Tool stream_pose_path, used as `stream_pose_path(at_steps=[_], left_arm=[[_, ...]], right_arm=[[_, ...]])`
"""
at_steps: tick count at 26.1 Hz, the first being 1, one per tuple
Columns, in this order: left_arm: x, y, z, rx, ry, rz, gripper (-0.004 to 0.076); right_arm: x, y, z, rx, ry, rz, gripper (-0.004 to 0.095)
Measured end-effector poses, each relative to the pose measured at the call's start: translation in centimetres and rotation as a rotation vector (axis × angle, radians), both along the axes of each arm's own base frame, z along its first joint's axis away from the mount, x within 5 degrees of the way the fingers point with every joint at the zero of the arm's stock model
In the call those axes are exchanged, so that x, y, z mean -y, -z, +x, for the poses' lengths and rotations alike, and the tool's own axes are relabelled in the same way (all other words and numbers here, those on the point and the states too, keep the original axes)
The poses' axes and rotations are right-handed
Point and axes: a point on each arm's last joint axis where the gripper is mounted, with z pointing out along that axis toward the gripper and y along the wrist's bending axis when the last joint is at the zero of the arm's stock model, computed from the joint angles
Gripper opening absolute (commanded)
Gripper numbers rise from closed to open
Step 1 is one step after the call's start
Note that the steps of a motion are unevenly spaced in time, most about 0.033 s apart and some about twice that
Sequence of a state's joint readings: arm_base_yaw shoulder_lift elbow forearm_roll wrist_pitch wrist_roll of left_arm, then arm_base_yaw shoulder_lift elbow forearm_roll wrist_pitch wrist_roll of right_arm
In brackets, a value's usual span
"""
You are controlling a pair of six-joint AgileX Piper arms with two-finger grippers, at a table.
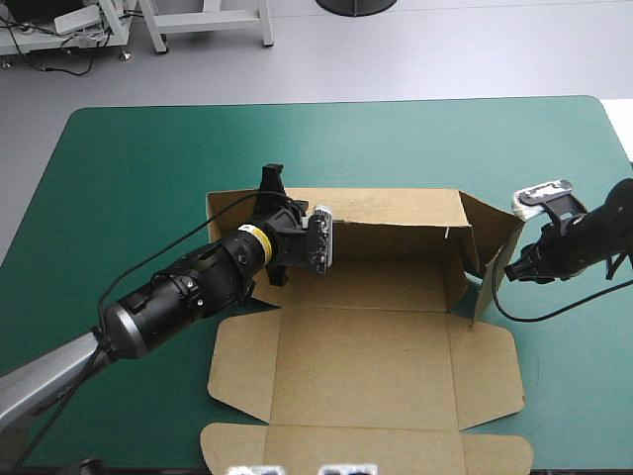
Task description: Fold the box
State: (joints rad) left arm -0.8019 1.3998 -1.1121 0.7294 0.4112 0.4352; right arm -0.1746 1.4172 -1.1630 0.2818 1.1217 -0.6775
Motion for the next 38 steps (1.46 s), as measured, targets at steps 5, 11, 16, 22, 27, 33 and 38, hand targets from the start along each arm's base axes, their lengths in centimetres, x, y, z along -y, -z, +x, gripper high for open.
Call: stream_pose_path(at_steps=[5,11,16,22,27,33,38], left_arm=[[0.0,0.0,0.0,0.0,0.0,-0.001,-0.0006],[0.0,0.0,0.0,-0.001,-0.001,-0.002,-0.0006],[0.0,0.0,0.0,-0.002,-0.004,0.001,-0.0006],[0.0,0.0,0.0,-0.003,-0.006,0.001,-0.0006],[0.0,0.0,0.0,-0.003,-0.006,0.001,-0.0006],[0.0,0.0,0.0,-0.005,-0.007,-0.002,-0.0006],[0.0,0.0,0.0,-0.011,-0.015,-0.014,-0.0006]], right_arm=[[0.2,-0.2,0.7,0.068,-0.032,-0.03,0.0358],[0.3,-0.2,1.8,0.162,0.006,-0.024,0.0358],[0.0,-0.3,1.8,0.16,0.015,0.021,0.0358],[-0.6,-0.1,1.2,0.089,-0.004,0.081,0.0358],[-1.0,0.0,0.7,0.029,-0.024,0.118,0.0358],[-1.3,0.0,0.2,-0.028,-0.044,0.157,0.0358],[-1.5,0.0,-0.1,-0.052,-0.053,0.17,0.0358]])
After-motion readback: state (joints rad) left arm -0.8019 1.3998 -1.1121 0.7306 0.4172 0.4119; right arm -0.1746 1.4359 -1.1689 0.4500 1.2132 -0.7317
